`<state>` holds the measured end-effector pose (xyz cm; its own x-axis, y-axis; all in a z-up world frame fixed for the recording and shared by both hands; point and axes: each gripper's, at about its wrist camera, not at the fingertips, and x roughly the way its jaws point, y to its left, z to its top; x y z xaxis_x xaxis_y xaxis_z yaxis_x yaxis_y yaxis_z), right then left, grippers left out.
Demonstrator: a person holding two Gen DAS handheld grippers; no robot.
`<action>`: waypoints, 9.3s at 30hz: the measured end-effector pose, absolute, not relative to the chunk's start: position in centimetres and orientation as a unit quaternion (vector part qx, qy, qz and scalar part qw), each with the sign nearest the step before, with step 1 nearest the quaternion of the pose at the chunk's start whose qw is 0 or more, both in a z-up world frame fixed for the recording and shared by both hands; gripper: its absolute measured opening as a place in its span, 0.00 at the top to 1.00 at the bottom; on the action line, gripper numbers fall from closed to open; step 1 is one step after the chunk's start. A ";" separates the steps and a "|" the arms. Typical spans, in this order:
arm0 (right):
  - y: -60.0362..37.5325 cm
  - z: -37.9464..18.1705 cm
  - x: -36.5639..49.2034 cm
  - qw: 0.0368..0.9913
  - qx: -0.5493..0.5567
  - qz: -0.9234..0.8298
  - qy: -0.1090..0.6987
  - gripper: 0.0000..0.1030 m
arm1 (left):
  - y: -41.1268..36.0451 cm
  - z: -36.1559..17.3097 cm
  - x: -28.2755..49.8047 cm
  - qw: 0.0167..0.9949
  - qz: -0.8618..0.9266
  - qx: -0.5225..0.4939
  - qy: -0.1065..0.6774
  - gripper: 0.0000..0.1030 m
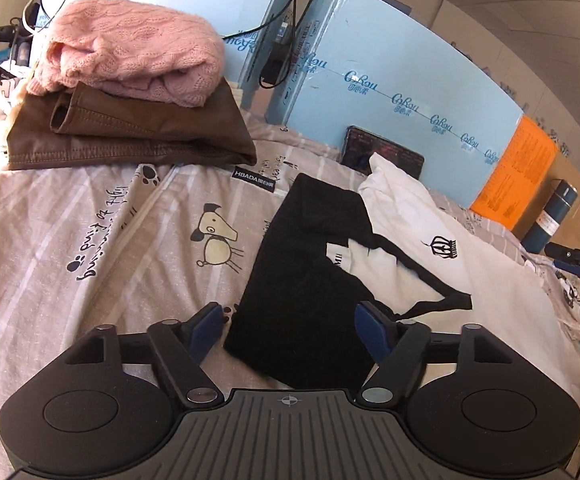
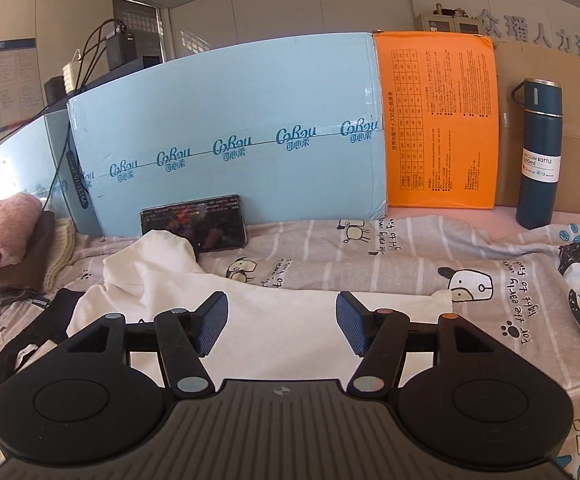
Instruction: Fold clothes
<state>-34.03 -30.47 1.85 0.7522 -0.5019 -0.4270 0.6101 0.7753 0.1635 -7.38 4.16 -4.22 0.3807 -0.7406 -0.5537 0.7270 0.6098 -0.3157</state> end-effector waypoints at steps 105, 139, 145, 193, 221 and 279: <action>-43.4 -3.1 -40.6 0.847 0.424 -0.309 0.088 0.54 | -17.2 -0.9 -6.4 0.643 -0.730 0.154 0.173 0.97; -34.7 0.4 -16.6 0.914 0.215 -0.197 0.281 0.34 | -13.3 -4.0 -4.0 0.715 -0.634 0.164 0.244 0.31; -36.7 -1.0 -18.9 0.895 0.259 -0.238 0.275 0.85 | -13.5 -4.1 -3.8 0.712 -0.634 0.166 0.253 0.29; -31.4 -1.7 -35.6 0.903 0.375 -0.088 0.193 0.47 | -17.2 -2.7 -7.6 0.650 -0.685 0.119 0.306 0.38; -40.5 -1.4 -38.0 0.839 0.495 -0.214 0.078 0.35 | -10.8 -2.8 -16.4 0.605 -0.738 0.300 0.017 0.39; -39.4 1.5 -34.0 0.864 0.422 -0.218 0.168 0.31 | -9.2 -1.7 -16.4 0.529 -0.793 0.300 0.036 0.88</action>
